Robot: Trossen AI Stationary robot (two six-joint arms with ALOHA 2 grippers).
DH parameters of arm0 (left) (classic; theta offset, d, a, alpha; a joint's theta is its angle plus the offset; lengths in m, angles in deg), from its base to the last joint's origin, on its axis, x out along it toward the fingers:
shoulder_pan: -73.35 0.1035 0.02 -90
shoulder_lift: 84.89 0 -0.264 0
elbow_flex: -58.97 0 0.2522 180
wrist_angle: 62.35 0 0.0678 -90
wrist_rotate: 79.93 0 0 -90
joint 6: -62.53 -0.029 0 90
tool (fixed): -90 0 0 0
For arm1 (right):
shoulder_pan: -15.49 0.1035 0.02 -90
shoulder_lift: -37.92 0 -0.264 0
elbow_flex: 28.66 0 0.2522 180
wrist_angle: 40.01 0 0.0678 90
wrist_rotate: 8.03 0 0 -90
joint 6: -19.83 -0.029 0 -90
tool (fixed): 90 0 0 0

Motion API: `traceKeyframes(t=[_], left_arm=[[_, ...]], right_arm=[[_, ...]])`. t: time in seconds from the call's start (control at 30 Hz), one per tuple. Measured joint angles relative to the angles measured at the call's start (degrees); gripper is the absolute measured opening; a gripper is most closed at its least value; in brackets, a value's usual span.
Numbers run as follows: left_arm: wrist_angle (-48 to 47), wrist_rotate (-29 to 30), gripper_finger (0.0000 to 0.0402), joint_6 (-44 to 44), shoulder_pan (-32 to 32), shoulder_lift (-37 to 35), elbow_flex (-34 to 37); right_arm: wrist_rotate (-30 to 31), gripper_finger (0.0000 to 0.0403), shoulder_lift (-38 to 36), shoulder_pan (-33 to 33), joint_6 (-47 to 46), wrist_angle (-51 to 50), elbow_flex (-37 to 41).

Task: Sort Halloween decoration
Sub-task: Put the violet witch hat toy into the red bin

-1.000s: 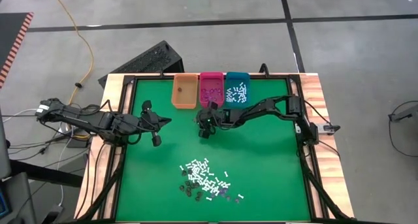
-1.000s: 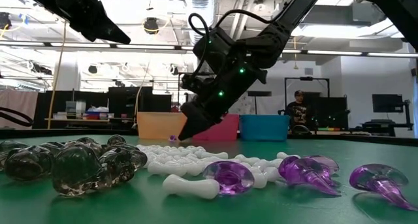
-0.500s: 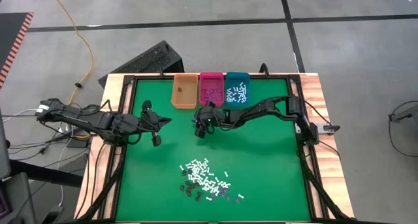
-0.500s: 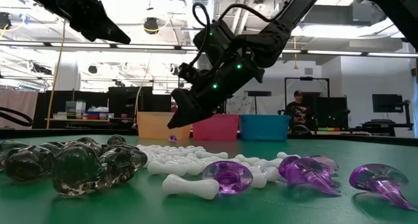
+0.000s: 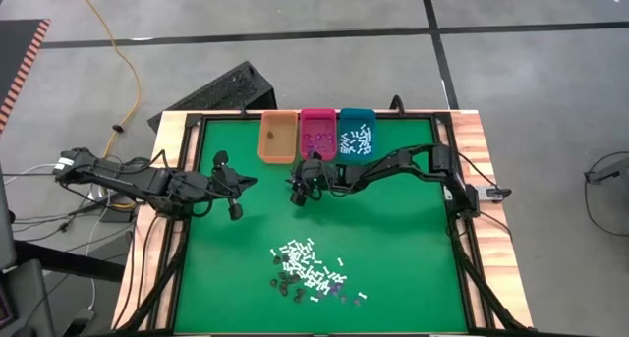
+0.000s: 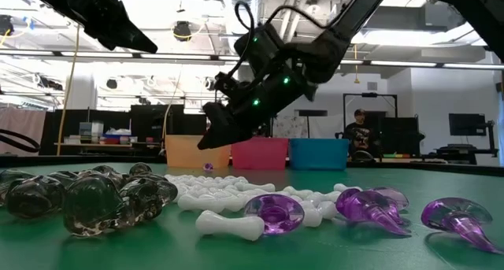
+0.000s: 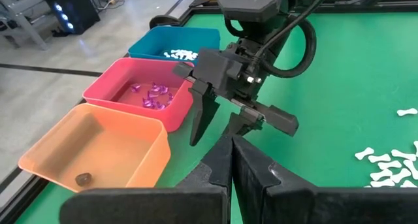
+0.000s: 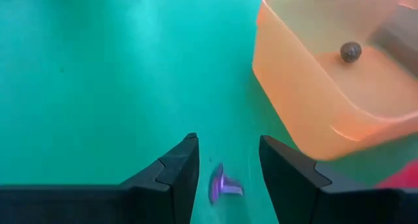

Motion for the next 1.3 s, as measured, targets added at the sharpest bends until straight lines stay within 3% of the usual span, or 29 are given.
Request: traceKeyframes(t=[0.43,1.03,1.3], left_arm=[[0.6,0.0,0.0,-0.5,0.0,0.0,0.0],[0.8,0.0,0.0,-0.3,0.0,0.0,0.0],[0.8,0.0,0.0,0.1,0.0,0.0,0.0]], right_arm=[[0.5,0.0187,3.6,0.2,-1.5,1.2,-0.4],[0.6,0.002,3.7,0.6,-1.6,-1.0,-0.4],[1.1,0.0016,2.7,1.7,-1.6,-1.1,-0.3]])
